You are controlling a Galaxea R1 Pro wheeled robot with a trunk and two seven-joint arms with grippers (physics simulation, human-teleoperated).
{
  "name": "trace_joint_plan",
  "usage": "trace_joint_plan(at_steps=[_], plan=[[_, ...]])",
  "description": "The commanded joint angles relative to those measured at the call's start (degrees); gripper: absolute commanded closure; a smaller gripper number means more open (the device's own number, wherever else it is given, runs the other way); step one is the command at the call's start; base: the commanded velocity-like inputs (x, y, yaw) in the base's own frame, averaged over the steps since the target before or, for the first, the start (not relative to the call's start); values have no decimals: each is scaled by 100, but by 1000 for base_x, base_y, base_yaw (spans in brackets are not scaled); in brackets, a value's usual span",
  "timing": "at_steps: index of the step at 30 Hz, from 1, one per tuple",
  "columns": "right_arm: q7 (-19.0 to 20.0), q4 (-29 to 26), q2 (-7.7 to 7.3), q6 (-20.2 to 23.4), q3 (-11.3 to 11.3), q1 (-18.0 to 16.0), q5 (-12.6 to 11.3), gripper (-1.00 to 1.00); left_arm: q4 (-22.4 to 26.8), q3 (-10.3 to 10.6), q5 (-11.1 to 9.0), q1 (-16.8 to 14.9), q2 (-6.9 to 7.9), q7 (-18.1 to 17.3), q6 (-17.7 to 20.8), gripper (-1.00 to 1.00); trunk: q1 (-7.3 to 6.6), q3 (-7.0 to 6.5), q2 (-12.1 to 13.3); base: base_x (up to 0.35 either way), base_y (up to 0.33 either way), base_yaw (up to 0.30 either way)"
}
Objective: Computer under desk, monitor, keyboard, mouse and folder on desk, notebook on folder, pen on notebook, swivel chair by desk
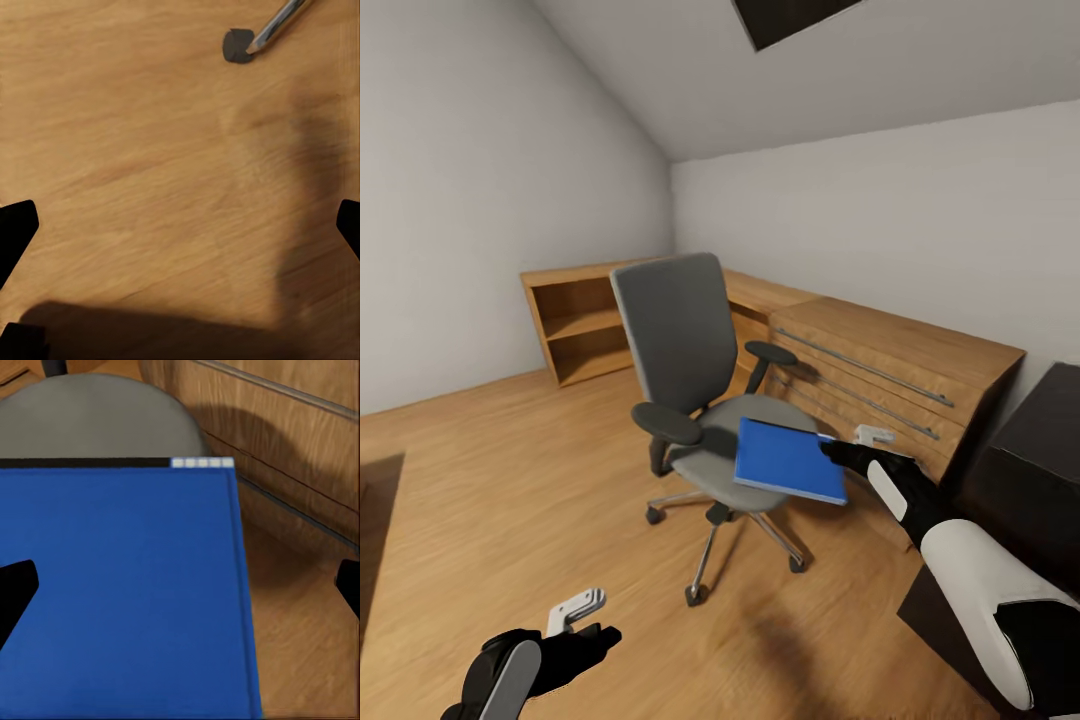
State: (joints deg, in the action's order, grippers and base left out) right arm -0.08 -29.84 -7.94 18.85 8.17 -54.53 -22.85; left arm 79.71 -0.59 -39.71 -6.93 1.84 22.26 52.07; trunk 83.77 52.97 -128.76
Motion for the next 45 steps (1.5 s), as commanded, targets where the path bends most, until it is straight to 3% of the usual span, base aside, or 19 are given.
trace_joint_plan(at_steps=[1,14,22,31,35,38,40,43,45], plan=[[-1,-5,-5,19,27,-5,-9,-100,7,0,-58,-2,1,50,14,-100,-1,6,-3,0,139,-277],[-1,-85,3,-2,32,27,-9,-100,4,12,-47,-2,1,58,14,-100,-1,6,-3,0,34,-266],[12,-1057,45,-502,58,865,-15,-100,9,21,-22,-2,-7,81,6,-100,-1,6,-3,0,0,-64],[27,-1138,125,-1242,58,1196,-35,-100,73,20,-53,-2,-8,90,5,-100,-1,6,-3,0,0,-1],[26,-1138,134,-1295,42,1232,-42,-100,86,19,-54,-2,-8,69,-4,-100,65,60,-123,0,0,0],[21,-1143,131,-1296,20,1250,-299,-100,93,16,-55,-2,-8,61,-123,-100,131,113,-243,0,0,0],[19,-1145,117,-1273,14,1253,-837,-100,91,15,-55,-2,-8,60,-151,-100,175,149,-323,0,0,0],[23,-1137,107,-1274,11,1254,-1422,-100,90,15,-55,-2,-8,59,-163,-100,241,203,-444,0,0,0],[25,-1133,85,-1282,10,1257,-1997,-100,89,15,-55,-2,-8,62,-167,-100,285,239,-524,0,0,0]])
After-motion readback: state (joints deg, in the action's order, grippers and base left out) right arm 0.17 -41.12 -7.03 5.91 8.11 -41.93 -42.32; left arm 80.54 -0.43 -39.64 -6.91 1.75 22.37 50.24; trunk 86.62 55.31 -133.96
